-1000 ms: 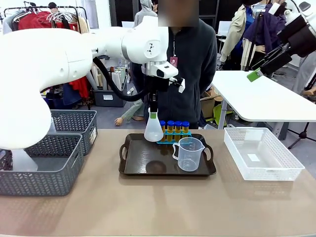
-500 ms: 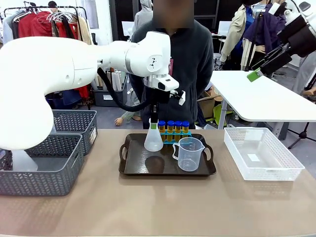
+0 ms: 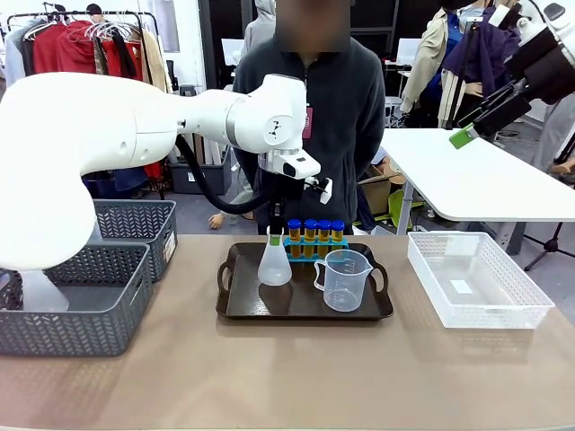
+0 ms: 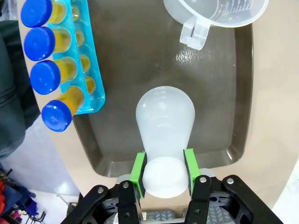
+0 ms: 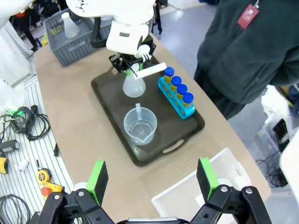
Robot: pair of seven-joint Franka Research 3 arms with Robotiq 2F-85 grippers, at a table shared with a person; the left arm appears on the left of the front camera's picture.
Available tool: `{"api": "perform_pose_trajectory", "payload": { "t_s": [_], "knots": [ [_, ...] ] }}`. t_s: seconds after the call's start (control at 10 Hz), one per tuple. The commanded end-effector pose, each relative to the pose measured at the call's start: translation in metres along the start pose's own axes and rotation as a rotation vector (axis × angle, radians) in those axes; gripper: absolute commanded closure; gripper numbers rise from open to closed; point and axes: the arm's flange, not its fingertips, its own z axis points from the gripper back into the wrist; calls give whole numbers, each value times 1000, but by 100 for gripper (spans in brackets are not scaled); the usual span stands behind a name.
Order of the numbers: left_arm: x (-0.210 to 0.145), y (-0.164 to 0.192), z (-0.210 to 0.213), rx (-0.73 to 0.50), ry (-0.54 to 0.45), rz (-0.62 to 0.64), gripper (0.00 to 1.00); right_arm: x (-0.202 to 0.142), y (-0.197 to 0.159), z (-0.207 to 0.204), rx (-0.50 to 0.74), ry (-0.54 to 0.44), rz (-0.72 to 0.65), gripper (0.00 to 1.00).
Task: Prepare the laboratory tools.
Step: Pick up one Small flask and place it on the Handle tray.
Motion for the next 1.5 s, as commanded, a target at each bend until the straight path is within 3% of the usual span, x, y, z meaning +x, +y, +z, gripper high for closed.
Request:
{"api": "perform_pose_trajectory", "payload": {
  "t_s": [0.0,0.4,0.9,1.0,1.4],
  "knots": [
    [-9,-9,-4,-15,-27,-10,100,1,-1,0,14,-23,2,0],
    [-7,-9,-10,-41,-46,-7,100,1,-1,0,14,-23,2,0],
    [-9,-10,-11,-56,-63,1,5,1,-1,0,14,-23,2,0],
    [-9,-10,-11,-56,-63,1,0,1,-1,0,14,-23,2,0],
    [-12,-10,-9,-54,-64,13,0,1,-1,0,14,-23,2,0]
  ]
}}
